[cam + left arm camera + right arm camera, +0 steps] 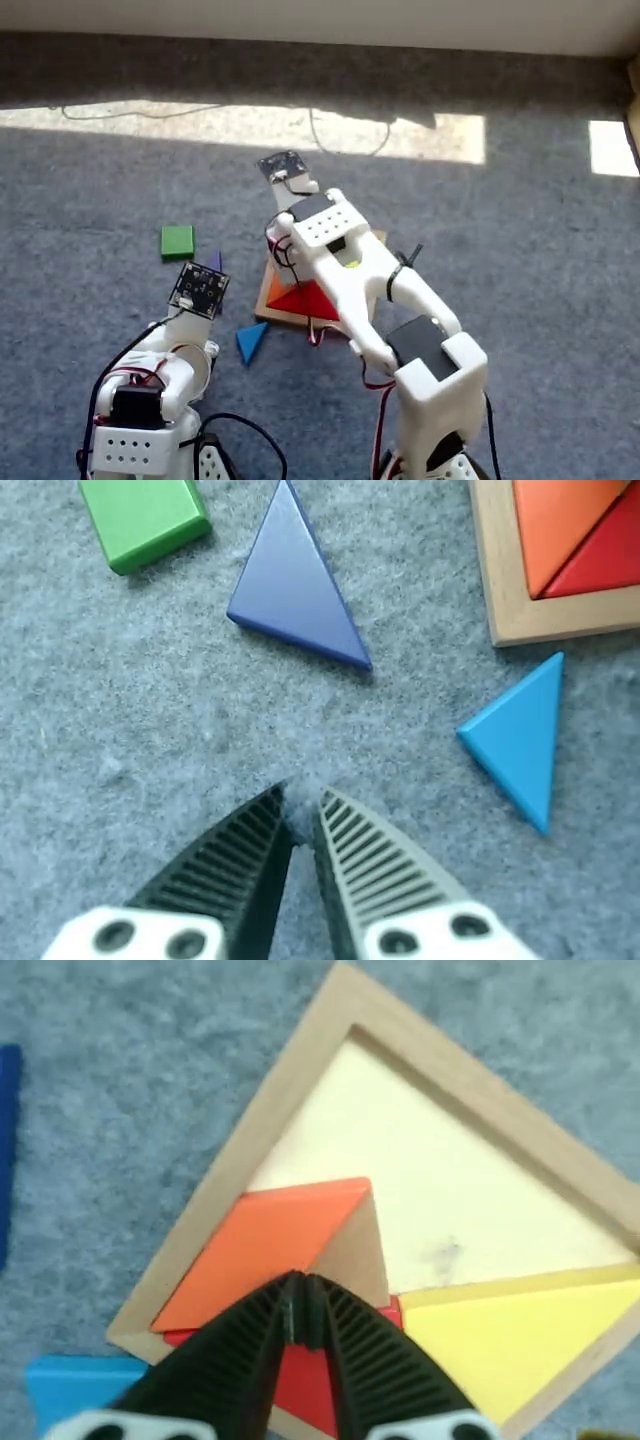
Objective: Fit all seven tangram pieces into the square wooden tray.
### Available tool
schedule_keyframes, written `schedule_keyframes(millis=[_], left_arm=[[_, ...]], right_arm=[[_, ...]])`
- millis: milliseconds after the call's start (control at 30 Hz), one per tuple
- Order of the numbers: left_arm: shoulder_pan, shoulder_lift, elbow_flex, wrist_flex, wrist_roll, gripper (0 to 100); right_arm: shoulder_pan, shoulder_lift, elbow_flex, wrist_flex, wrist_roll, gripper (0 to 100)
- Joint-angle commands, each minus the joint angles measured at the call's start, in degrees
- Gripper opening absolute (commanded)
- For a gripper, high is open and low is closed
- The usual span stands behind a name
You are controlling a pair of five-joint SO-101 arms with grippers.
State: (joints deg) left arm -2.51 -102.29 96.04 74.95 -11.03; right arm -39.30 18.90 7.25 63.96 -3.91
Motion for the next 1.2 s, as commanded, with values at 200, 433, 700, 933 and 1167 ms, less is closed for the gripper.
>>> schedule_keyframes(millis=[200, 433, 700, 933, 1167], left_arm=[[-0.66, -0.66, 1.19, 0.18, 0.09, 1], [-0.66, -0.66, 1.19, 0.18, 0.09, 1], [-0.66, -0.66, 1.19, 0.18, 0.09, 1], [-0.66, -0.66, 1.19, 0.18, 0.09, 1], [-0.66, -0.66, 1.19, 0.18, 0.09, 1]], right_arm=[[-1.63, -5.67, 1.71, 3.65, 0.35, 1.5], [3.47, -18.95, 10.68, 1.01, 0.7, 1.5], [12.35, -39.69, 21.14, 1.1, 0.7, 1.5], [17.1, -58.77, 36.7, 0.75, 0.7, 1.5], [22.55, -76.7, 50.24, 0.75, 0.7, 1.5]])
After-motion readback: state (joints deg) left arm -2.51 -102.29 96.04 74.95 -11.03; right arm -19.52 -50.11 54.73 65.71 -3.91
